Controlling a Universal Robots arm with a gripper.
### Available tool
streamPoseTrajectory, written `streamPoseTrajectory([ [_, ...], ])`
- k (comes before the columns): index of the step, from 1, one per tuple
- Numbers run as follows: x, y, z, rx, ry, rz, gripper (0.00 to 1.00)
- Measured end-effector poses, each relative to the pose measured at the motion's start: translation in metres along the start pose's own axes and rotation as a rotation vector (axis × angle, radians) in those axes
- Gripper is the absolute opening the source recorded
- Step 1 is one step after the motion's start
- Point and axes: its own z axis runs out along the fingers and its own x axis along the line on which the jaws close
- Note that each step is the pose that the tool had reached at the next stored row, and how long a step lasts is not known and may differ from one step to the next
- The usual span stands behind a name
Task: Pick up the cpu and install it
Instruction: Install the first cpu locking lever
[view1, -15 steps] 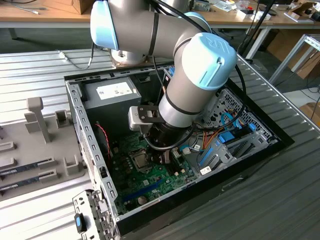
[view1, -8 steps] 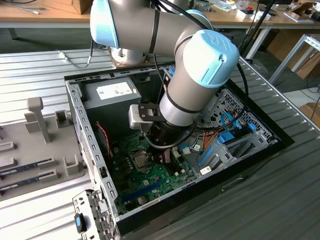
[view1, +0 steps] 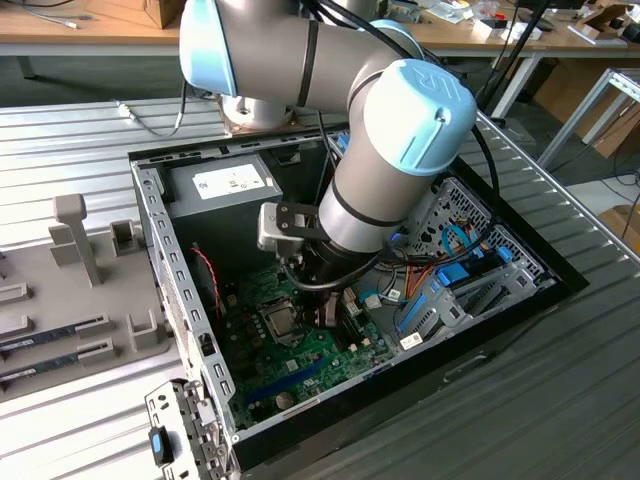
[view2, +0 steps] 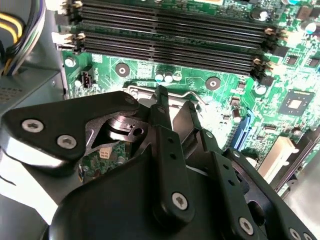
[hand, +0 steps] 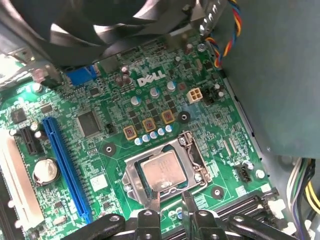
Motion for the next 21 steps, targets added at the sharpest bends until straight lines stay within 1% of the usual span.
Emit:
streamPoseTrajectory([
  [1, 0.0, -0.0001, 0.0008, 0.0023, 0.0022, 0.022, 0.31],
  [4, 0.0002, 0.0, 0.0023, 0.0055, 0.0049, 0.061, 0.31],
  [6, 0.0005, 0.0006, 0.0042, 0.0065, 0.0034, 0.085, 0.31],
  [9, 0.0028, -0.0004, 0.0057, 0.0066, 0.0028, 0.091, 0.31],
  [10, 0.0034, -0.0007, 0.0057, 0.0059, 0.0014, 0.091, 0.31],
  [16, 0.0036, -0.0007, 0.0057, 0.0044, -0.002, 0.09, 0.31],
  [17, 0.0036, -0.0007, 0.0057, 0.0041, -0.0026, 0.09, 0.3],
  [20, 0.0036, -0.0007, 0.0057, 0.0035, -0.0041, 0.09, 0.11],
  [21, 0.0036, -0.0007, 0.0057, 0.0033, -0.0044, 0.09, 0.11],
])
